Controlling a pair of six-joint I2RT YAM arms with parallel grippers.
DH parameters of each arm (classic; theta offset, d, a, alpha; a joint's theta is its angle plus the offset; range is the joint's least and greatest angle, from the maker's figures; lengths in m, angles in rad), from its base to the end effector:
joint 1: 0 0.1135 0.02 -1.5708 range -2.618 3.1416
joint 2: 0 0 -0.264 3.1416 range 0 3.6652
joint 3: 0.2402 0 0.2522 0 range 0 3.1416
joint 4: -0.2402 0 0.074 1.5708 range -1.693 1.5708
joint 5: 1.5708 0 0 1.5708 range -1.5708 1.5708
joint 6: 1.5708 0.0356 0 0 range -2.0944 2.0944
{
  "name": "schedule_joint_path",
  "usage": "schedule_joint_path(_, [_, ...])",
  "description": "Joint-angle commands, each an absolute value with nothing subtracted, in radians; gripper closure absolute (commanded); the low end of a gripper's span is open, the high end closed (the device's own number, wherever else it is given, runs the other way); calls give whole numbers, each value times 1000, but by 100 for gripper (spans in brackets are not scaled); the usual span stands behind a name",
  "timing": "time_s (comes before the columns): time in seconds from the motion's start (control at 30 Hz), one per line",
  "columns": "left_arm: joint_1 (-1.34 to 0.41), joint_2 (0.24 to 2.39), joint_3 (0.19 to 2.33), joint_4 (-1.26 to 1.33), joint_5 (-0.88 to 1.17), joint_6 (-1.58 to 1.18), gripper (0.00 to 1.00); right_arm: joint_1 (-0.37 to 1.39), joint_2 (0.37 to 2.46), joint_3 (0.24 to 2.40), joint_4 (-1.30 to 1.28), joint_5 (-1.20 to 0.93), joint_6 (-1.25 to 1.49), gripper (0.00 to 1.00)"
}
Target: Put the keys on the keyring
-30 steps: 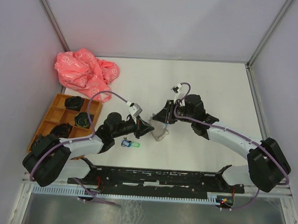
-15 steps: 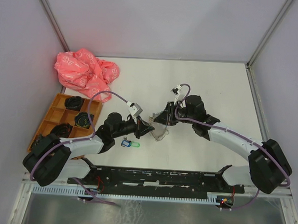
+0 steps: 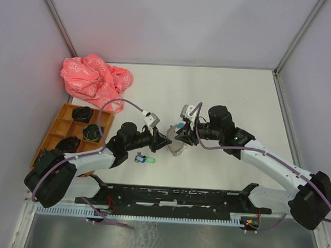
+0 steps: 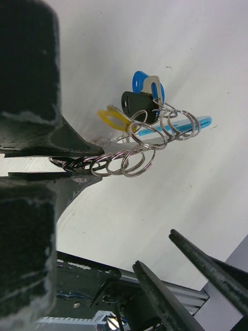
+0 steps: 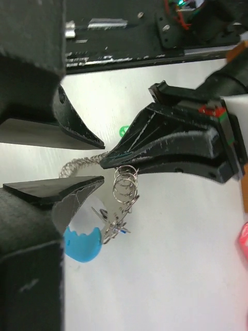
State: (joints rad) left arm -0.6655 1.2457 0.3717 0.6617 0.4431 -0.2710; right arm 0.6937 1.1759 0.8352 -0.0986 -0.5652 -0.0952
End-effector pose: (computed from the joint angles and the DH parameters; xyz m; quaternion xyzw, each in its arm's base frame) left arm 0.1815 -0.1618 0.1919 0.2841 0.7173 -0.4292 0.4697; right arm 0.1904 0.1832 0.2876 -0.4495 0.6910 0.3767 0.4225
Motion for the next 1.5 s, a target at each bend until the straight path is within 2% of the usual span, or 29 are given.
schedule_joint_path(0.0, [-669,1221,421,600,434,-247,97,725,1151,797,-34,-622,-474,66])
schedule_joint_path(0.2, [-669,1217,433,578,443,-249,97,760,1202,777,47,-622,-635,69])
schedule_joint_path(0.43, [-669,1212,432,574,452,-250,97,765,1249,772,118,-581,-663,75])
schedule_joint_path(1.27, [-684,1213,442,561,483,-229,97,767,1316,771,151,-507,-660,77])
schedule_joint_path(1.47, [-685,1205,443,538,461,-201,97,767,1296,792,83,-515,-626,88])
